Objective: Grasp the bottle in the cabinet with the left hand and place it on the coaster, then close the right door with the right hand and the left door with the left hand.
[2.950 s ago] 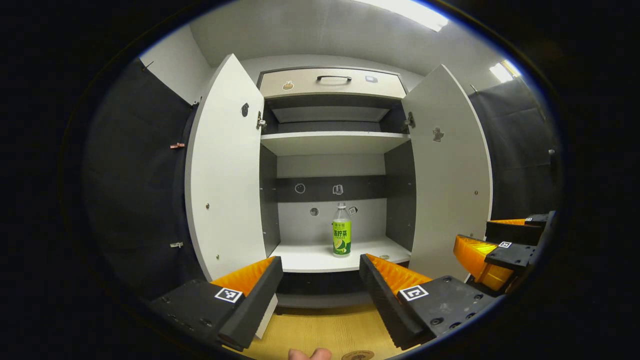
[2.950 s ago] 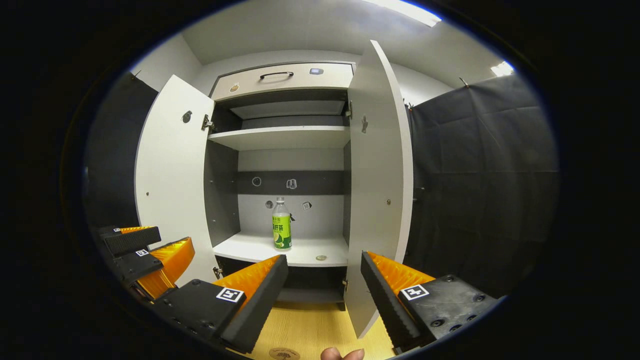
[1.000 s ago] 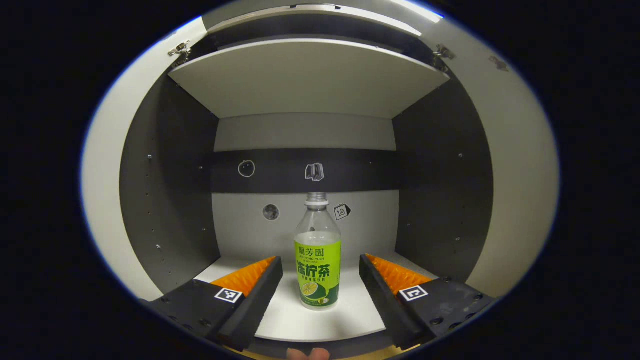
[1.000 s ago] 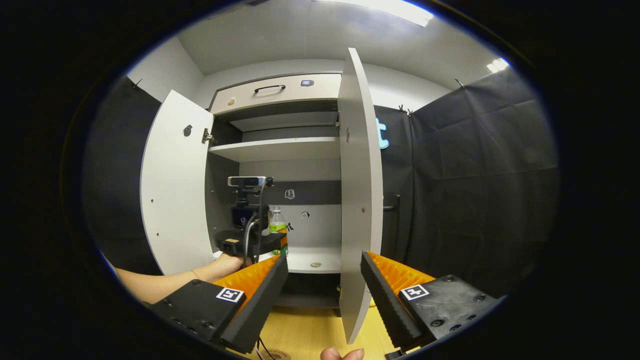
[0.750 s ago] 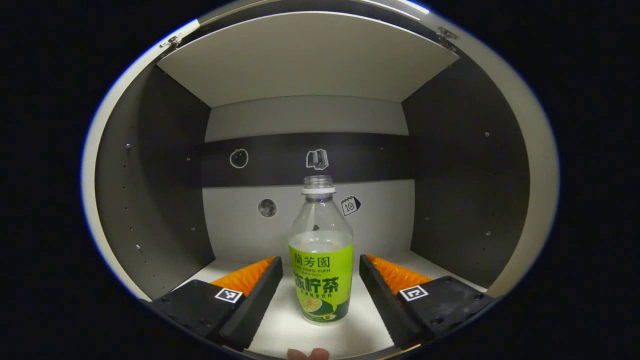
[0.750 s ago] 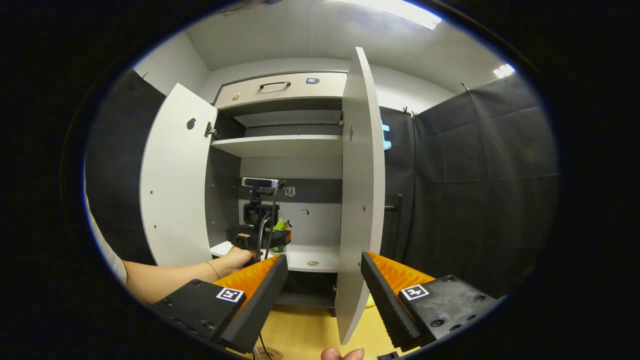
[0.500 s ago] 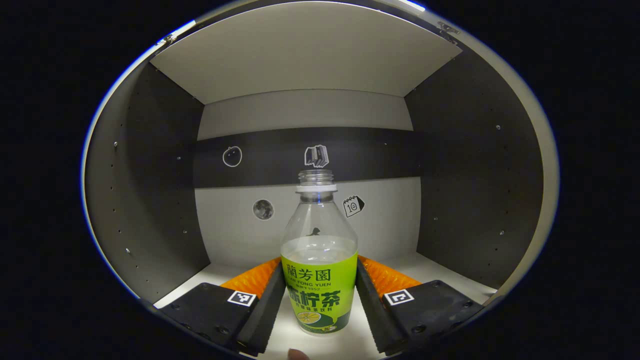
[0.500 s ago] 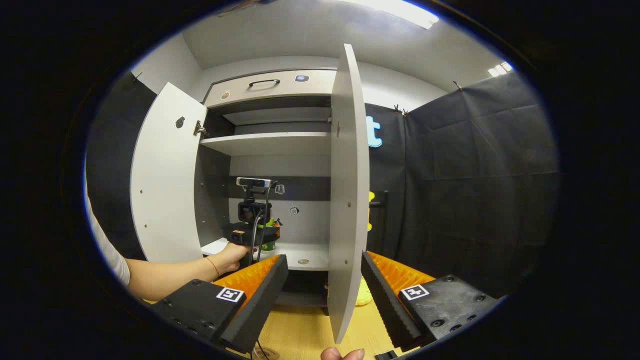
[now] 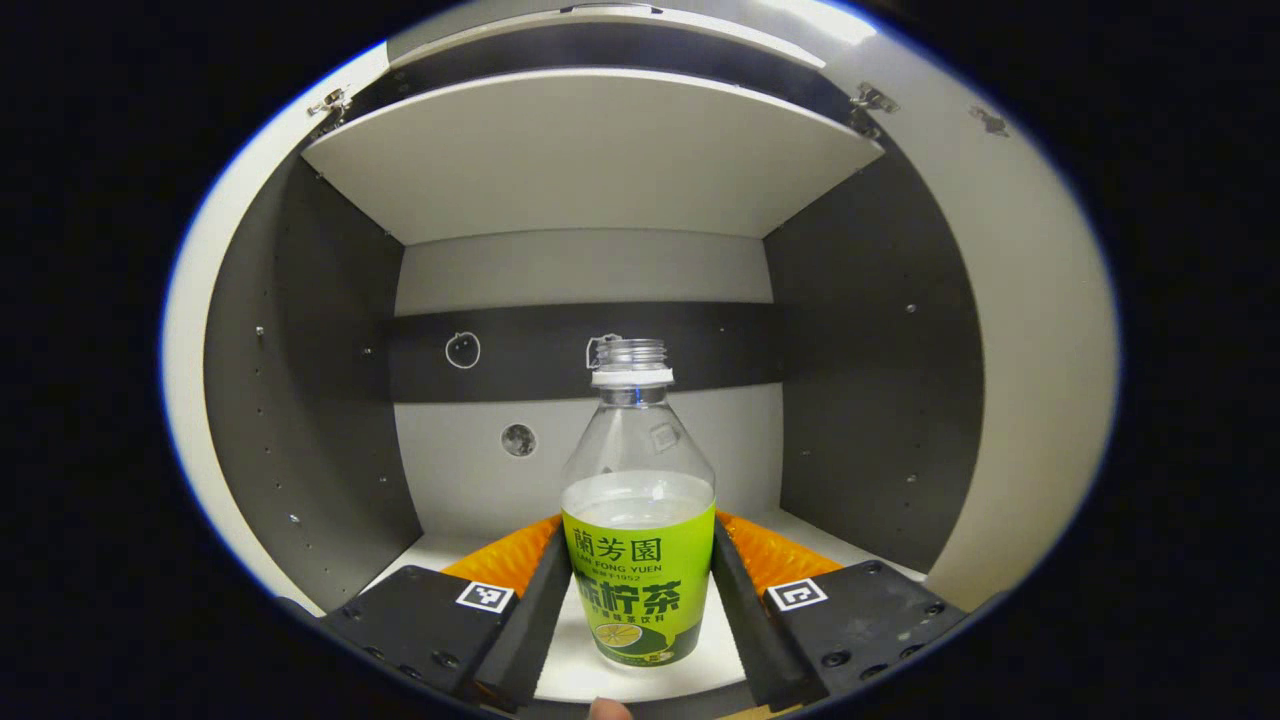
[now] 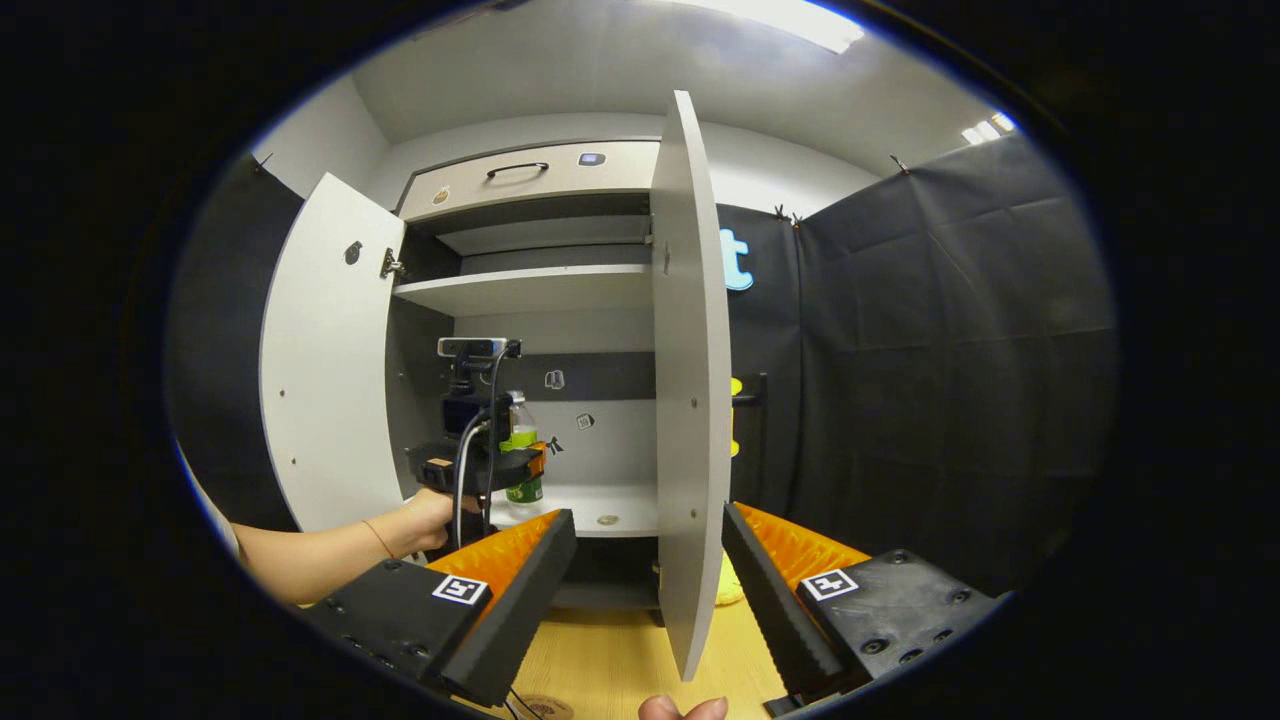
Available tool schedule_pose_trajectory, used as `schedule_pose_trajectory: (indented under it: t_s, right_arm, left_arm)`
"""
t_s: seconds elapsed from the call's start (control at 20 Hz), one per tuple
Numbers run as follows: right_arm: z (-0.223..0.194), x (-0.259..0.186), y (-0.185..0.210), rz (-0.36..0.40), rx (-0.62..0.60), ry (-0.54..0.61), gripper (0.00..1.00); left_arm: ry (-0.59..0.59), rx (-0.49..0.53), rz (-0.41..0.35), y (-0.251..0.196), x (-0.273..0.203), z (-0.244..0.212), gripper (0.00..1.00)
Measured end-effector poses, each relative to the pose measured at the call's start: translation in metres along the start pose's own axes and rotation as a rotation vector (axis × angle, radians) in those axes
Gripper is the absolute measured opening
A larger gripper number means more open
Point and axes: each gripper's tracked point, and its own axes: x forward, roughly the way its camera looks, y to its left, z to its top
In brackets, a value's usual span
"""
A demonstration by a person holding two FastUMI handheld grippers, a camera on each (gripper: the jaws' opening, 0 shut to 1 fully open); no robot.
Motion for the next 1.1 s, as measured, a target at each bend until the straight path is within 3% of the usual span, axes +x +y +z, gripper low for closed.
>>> schedule_pose_trajectory:
  t_s: [0.55,0.85,1.1]
  right_arm:
    - [0.001,-0.023,0.02,0.048,0.012,-0.003,0.98]
    - [0.001,-0.033,0.024,0.046,0.005,-0.005,0.98]
    - [0.001,-0.04,0.021,0.041,-0.015,-0.006,0.98]
  left_arm:
    - [-0.048,-0.004,-0.029,-0.01,-0.03,0.007,0.77]
    - [-0.04,-0.081,-0.027,-0.024,-0.051,-0.006,0.77]
    - [-0.041,0.027,-0.043,-0.015,-0.059,-0.018,0.77]
